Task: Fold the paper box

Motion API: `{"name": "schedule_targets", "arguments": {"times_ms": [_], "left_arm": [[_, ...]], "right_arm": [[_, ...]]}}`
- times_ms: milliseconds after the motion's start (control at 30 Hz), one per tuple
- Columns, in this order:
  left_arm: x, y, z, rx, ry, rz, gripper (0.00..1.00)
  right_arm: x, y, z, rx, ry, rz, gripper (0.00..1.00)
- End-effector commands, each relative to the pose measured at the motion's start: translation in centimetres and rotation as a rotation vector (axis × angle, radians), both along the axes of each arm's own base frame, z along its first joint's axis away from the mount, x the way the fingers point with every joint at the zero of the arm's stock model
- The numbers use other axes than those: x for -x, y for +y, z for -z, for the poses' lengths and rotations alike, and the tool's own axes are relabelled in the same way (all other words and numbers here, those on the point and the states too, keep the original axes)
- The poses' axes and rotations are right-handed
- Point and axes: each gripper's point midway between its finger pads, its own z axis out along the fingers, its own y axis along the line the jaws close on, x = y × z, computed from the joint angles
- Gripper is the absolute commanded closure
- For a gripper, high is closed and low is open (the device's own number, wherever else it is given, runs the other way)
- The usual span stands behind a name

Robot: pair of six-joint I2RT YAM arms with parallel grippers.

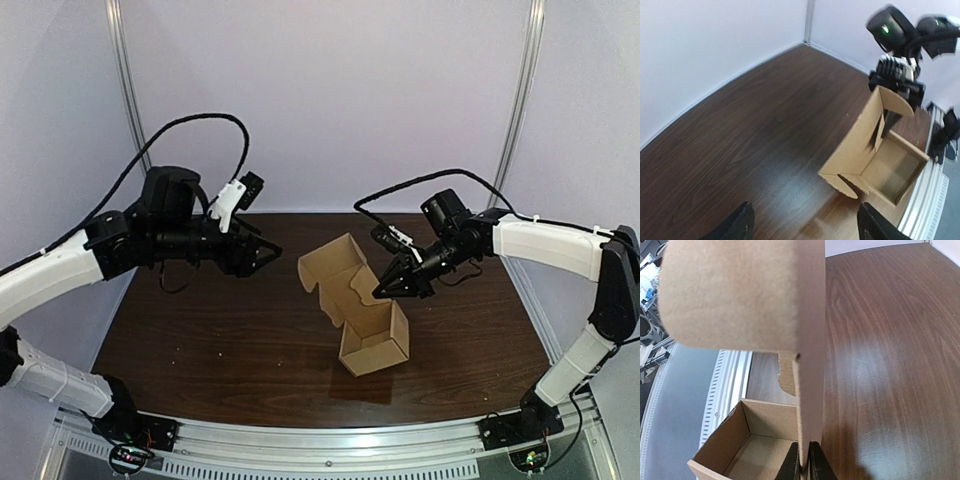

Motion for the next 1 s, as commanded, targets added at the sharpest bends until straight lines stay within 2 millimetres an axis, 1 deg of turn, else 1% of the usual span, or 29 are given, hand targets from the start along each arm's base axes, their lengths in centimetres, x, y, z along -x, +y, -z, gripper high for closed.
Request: {"name": "schedule_targets", "arguments": {"times_ms": [0, 33, 100, 167, 200, 233, 300, 400, 467, 600, 833, 967], "left_arm": [[-2.4, 3.2, -0.7, 0.287, -0.025, -0.342, 0.29], [-2.1, 3.4, -0.2, 0.316, -0.029, -0.355, 0.30], [-1.7, 3.6, 1.3, 0.314, -0.013, -0.360, 0.30], [-1.5, 3.4, 2.3, 0.309, 0.005, -0.357, 0.30], [-1.5, 3.0, 2.3, 0.332, -0.002, -0.349, 0.31], [-1.4, 2.7, 2.7, 0.338, 0.001, -0.349, 0.32], [-1.4, 1.9, 2.4, 0.388, -0.017, -0.348, 0.35], [-1.8, 0.1, 2.9, 0.400, -0.044, -0.352, 0.42], [-2.3, -1.0, 3.0, 0.408, -0.056, -0.343, 0.46], [-3.3, -2.4, 3.0, 0.404, -0.076, -0.339, 0.51], [-4.0, -5.3, 3.2, 0.415, -0.065, -0.271, 0.54], [-4.7, -6.1, 3.1, 0.421, -0.072, -0.275, 0.57]], "right_arm": [[-4.0, 1.8, -1.7, -0.075, -0.061, 0.124, 0.93], [-4.6, 2.0, -1.8, -0.086, -0.058, 0.149, 0.93], [-5.8, 2.2, -2.3, -0.106, -0.067, 0.200, 0.93], [-6.3, 2.3, -2.7, -0.121, -0.082, 0.218, 0.93], [-6.6, 2.4, -2.8, -0.121, -0.085, 0.232, 0.92], [-6.8, 2.4, -2.9, -0.123, -0.087, 0.244, 0.92], [-7.5, 2.4, -3.1, -0.124, -0.075, 0.295, 0.92], [-8.2, 2.5, -3.5, -0.129, -0.059, 0.333, 0.92], [-8.4, 2.5, -3.6, -0.128, -0.055, 0.343, 0.92], [-8.2, 2.3, -3.7, -0.121, -0.051, 0.346, 0.91], [-7.8, 2.2, -3.8, -0.119, -0.054, 0.339, 0.90], [-7.5, 2.3, -4.0, -0.131, -0.043, 0.327, 0.89]]}}
